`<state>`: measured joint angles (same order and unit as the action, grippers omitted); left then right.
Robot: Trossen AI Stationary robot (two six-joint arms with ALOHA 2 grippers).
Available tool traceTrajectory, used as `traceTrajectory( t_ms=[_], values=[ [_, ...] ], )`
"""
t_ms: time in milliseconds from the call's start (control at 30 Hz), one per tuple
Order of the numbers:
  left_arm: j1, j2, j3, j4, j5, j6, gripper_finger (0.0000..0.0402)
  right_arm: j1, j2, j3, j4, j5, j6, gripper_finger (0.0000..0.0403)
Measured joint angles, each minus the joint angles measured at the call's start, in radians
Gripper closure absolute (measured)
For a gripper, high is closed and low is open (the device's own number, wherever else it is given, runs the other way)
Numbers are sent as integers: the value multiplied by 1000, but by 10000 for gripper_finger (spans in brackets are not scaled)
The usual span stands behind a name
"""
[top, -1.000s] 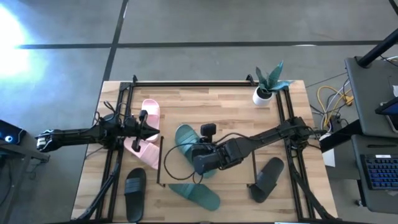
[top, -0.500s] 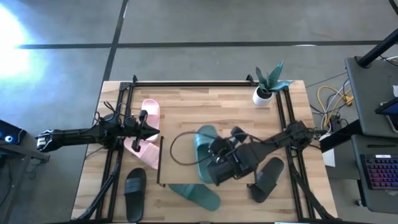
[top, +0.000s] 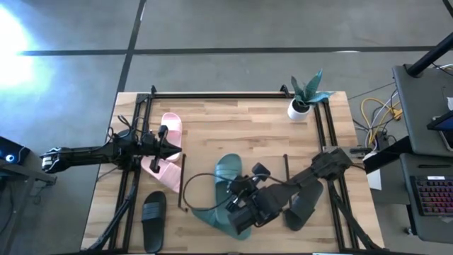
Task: Pick and place slides into the shelf
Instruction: Put the top green slide on the shelf
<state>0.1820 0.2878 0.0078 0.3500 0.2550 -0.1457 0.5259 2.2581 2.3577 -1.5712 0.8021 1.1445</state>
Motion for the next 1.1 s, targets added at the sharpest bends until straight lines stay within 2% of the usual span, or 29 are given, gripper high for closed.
traceTrajectory(
  t_ms=[200, 500, 700, 900, 1100],
  values=[
    [0, -1, 0, -1, 0, 0, 402, -4, 2, -1, -1, 20, -7, 390],
    [0, -1, 0, -1, 0, 0, 402, -12, -7, -2, 0, 118, 31, 390],
    [0, -1, 0, 0, 0, 0, 402, -18, -7, -3, 0, 120, 19, 390],
    [0, -2, 0, -1, 0, 0, 402, -21, -2, -4, 0, 200, 32, 390],
    [0, -1, 0, 0, 0, 0, 402, -31, -2, -5, 0, 215, -20, 390]
  ],
)
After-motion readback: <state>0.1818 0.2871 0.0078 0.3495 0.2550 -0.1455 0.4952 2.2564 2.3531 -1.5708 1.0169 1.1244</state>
